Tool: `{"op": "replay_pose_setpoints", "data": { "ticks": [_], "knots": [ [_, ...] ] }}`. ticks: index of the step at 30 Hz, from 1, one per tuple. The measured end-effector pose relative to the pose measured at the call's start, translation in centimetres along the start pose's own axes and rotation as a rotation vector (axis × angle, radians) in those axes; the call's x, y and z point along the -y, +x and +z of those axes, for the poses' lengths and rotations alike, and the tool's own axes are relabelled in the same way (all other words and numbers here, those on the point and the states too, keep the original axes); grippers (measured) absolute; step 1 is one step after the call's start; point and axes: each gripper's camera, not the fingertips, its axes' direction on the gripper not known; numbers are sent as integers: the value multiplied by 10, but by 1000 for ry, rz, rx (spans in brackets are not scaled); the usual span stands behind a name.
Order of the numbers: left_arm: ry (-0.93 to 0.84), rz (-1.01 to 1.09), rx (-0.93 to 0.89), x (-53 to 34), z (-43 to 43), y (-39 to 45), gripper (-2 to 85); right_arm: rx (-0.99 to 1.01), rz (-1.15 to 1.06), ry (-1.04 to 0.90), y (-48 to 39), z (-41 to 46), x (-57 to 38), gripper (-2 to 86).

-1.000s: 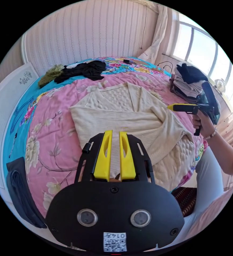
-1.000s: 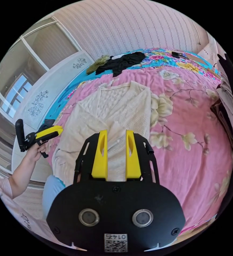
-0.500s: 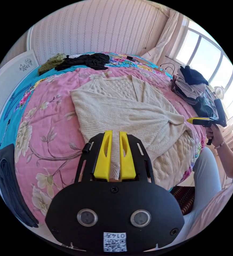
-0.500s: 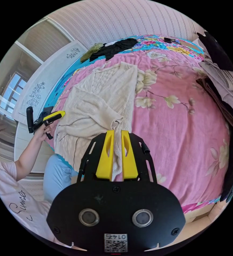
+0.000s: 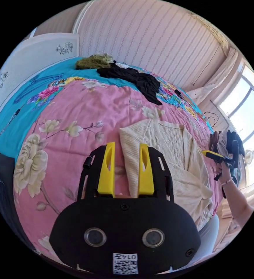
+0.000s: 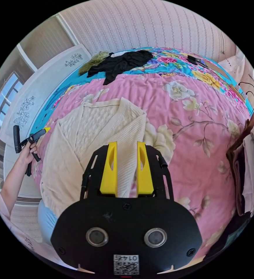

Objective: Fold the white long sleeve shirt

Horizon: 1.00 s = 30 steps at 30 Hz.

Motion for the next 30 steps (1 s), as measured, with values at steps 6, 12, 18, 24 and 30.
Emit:
{"op": "replay_pose_setpoints", "data": {
  "ticks": [6,12,18,24,30],
  "knots": [
    [-184,-161,-200,19,51,-33,42,29,123,13,24,31,37,99],
    [-129,-120,-183,25,28,-39,12,171,132,-101,28,24,54,40],
    [45,-100,-215,27,-40,-39,3,247,17,78,6,-64,43,31],
    [124,142,-299,-57,-131,-26,7,353,-299,197,-40,-149,-66,36],
    [-85,69,-323,-193,-143,-40,11,345,-334,-14,-62,-122,-207,62]
  ]
}}
